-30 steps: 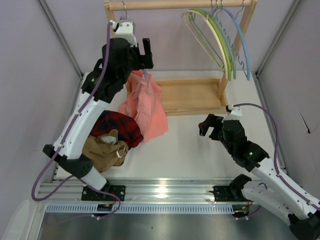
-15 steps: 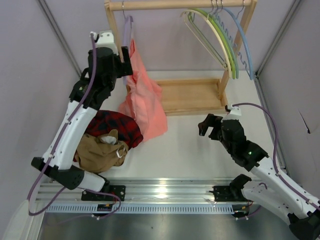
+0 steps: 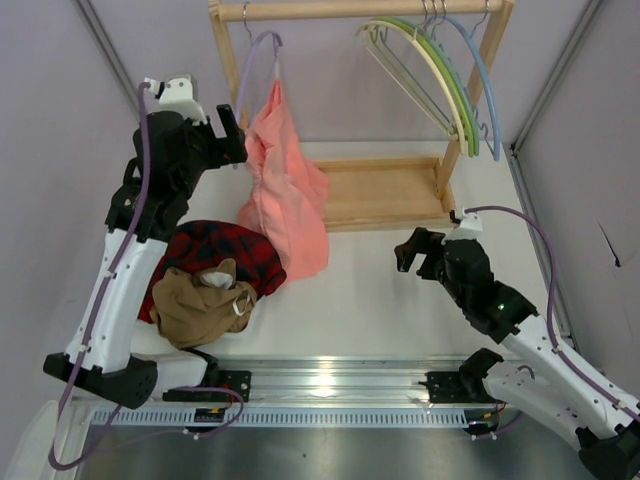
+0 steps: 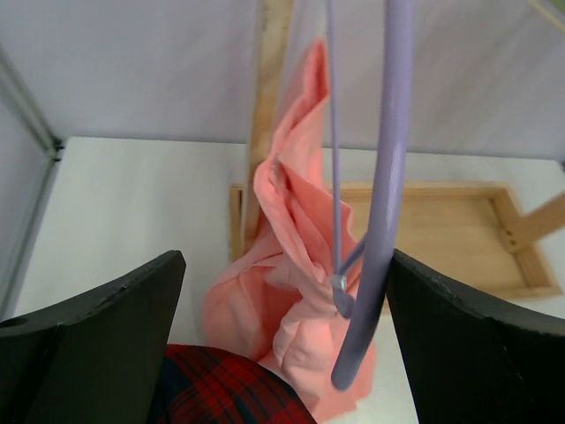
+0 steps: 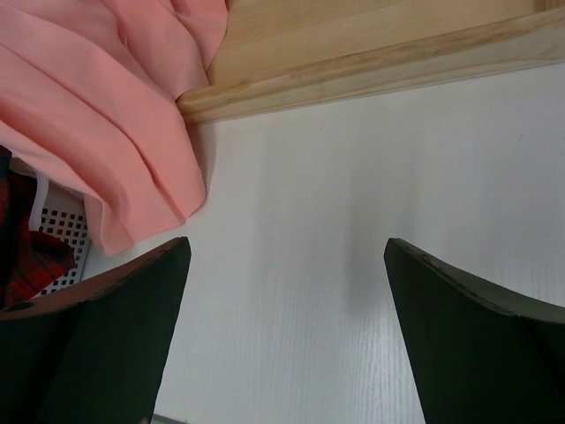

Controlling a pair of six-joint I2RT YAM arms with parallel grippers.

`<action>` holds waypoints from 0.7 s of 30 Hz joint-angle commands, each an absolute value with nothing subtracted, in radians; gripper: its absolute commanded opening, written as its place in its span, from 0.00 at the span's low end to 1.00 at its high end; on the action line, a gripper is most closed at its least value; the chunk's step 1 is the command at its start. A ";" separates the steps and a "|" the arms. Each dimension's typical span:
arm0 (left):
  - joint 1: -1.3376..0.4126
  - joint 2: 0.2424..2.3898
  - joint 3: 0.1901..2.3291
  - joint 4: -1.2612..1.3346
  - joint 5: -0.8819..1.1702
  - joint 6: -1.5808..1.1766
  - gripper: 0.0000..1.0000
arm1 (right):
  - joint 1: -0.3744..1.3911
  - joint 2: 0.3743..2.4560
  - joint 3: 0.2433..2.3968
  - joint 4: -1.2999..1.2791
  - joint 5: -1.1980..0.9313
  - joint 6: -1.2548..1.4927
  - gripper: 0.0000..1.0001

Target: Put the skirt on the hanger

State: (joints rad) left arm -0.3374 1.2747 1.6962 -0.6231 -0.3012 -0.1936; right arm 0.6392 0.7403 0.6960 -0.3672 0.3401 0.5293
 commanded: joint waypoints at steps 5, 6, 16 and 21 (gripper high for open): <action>-0.279 1.014 1.790 -0.730 -0.063 -0.245 1.00 | 0.637 0.716 0.719 -0.308 0.285 0.492 0.99; -0.279 0.990 1.790 -0.745 -0.066 -0.250 1.00 | 0.637 0.716 0.718 -0.304 0.288 0.494 0.99; -0.279 0.729 1.476 -1.022 -0.294 -0.379 0.99 | 0.646 0.625 0.669 -0.313 0.296 0.494 0.99; -0.279 0.605 1.313 -1.063 -0.313 -0.445 0.99 | 0.655 0.519 0.615 -0.288 0.310 0.499 0.99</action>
State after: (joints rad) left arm -0.2867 0.6609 1.3697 -1.0008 -0.2798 -0.3805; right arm 0.6464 0.5724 0.6395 -0.3363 0.2989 0.5148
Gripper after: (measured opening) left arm 0.994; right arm 0.992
